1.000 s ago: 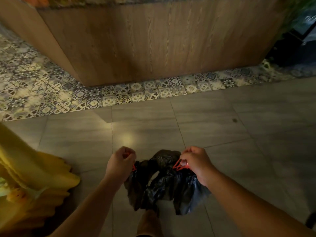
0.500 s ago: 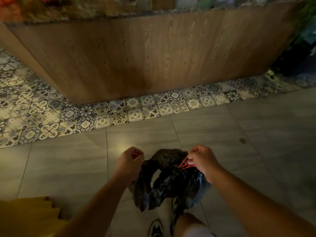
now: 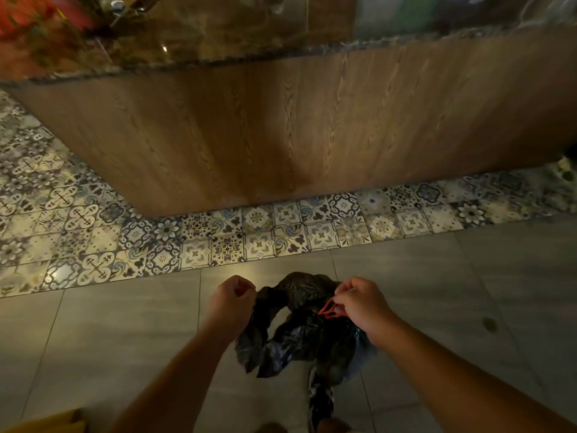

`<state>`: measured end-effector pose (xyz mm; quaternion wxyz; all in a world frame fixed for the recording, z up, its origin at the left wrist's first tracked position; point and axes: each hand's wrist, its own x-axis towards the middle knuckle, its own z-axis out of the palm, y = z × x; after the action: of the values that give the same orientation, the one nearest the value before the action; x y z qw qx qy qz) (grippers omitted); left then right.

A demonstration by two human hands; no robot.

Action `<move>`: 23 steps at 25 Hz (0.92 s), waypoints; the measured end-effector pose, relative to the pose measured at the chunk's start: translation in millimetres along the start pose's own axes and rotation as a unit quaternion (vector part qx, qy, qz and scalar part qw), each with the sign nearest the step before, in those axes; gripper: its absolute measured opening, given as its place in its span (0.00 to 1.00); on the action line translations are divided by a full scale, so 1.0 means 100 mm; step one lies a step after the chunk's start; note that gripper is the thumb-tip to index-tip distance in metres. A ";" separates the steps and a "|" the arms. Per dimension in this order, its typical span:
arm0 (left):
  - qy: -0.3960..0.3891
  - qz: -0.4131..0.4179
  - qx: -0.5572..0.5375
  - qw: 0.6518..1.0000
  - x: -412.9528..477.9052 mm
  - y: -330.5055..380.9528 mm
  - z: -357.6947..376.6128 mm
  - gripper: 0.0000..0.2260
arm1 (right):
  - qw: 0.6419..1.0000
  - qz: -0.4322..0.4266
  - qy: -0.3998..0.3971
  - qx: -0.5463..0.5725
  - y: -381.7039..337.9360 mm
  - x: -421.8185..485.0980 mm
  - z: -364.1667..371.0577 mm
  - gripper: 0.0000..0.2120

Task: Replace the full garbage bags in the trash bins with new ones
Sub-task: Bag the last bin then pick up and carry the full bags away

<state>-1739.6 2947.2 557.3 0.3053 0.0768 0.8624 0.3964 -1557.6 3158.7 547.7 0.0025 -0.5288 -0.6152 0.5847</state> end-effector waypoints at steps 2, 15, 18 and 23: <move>0.006 -0.014 -0.011 1.000 0.40 0.23 0.00 0.03 | 1.000 0.002 -0.009 -0.013 -0.30 0.36 -0.01 0.07; -0.062 -0.007 0.040 0.997 2.72 1.40 -0.03 0.05 | 0.997 0.009 0.018 -0.072 -1.94 2.46 0.17 0.08; -0.077 -0.006 0.069 0.995 3.27 1.68 -0.04 0.04 | 0.995 0.001 -0.004 -0.103 -2.31 2.90 0.28 0.09; -0.092 -0.018 0.106 0.990 4.05 2.05 0.00 0.06 | 0.992 0.016 -0.013 -0.124 -2.75 3.56 0.38 0.08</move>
<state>-2086.8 3237.0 519.1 0.3803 0.1297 0.8691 0.2884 -1916.8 3430.9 515.3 -0.0808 -0.5271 -0.6742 0.5110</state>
